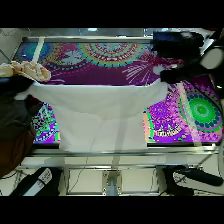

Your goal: Fold the shirts.

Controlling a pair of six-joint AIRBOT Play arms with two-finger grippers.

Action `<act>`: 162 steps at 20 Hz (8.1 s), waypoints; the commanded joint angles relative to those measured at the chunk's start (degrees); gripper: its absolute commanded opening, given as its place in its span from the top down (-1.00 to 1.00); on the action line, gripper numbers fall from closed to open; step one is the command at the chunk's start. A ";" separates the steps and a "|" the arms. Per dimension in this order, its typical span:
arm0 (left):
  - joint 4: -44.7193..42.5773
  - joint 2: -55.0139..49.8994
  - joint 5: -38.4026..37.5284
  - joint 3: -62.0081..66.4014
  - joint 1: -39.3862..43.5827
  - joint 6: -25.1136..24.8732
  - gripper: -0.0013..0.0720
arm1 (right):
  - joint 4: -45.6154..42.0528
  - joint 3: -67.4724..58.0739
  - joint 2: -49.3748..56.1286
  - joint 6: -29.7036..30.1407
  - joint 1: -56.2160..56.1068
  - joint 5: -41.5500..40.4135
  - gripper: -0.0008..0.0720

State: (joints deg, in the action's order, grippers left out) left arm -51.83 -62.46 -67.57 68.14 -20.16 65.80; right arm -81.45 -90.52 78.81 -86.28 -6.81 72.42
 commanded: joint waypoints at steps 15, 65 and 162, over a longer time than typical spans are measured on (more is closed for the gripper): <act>-13.53 -16.65 -0.72 6.19 19.71 -22.80 -0.34 | -1.49 -9.01 5.81 3.48 12.02 6.88 -0.37; -41.97 -20.87 -12.15 6.25 22.08 9.86 0.94 | 22.29 21.16 -8.48 13.68 18.12 -18.36 0.95; 3.96 27.50 -4.96 13.53 -16.52 1.55 0.95 | 79.23 46.69 -69.72 61.48 -25.55 -88.70 0.95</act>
State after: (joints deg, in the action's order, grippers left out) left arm -46.94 -33.30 -73.56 72.88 -36.91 63.92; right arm -11.35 -35.92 7.29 -43.88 -32.40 -14.83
